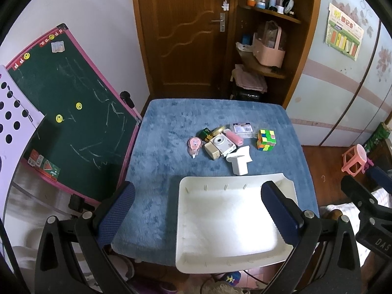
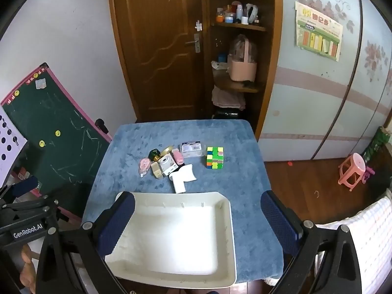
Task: Organize rigid objects
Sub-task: 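Move both tools toward the cluster of items beyond the white tray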
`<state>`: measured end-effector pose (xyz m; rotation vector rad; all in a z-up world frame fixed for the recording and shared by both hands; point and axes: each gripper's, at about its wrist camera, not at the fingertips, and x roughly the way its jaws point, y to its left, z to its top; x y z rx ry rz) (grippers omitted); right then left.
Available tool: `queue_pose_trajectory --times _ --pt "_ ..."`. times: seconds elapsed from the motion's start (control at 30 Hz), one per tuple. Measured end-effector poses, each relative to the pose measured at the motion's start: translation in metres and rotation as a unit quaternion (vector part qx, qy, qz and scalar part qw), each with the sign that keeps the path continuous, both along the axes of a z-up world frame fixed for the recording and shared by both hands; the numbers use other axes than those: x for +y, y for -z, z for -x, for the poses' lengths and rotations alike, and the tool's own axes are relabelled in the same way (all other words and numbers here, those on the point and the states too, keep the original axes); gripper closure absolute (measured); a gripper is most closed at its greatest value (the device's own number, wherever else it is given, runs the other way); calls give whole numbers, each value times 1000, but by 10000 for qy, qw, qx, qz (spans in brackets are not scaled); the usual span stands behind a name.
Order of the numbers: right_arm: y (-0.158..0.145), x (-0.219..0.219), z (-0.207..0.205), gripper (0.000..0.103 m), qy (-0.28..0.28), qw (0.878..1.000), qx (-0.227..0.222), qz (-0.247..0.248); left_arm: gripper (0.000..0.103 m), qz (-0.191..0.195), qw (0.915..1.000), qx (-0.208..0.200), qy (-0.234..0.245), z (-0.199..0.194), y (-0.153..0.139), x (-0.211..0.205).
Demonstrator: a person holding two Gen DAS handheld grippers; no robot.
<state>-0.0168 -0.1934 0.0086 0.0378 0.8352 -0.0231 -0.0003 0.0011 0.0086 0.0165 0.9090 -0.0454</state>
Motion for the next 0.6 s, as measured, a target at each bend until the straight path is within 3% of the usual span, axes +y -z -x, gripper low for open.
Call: queue_pose_trajectory --times 0.4,0.6 --pt "-7 -30 -16 0 -270 9985 9 -472 1 -46 9989 -121 -452 -13 -18 15" --pt "-5 -33 -29 0 -566 9980 -20 -291 1 -125 9971 -86 -751 -18 -20 19"
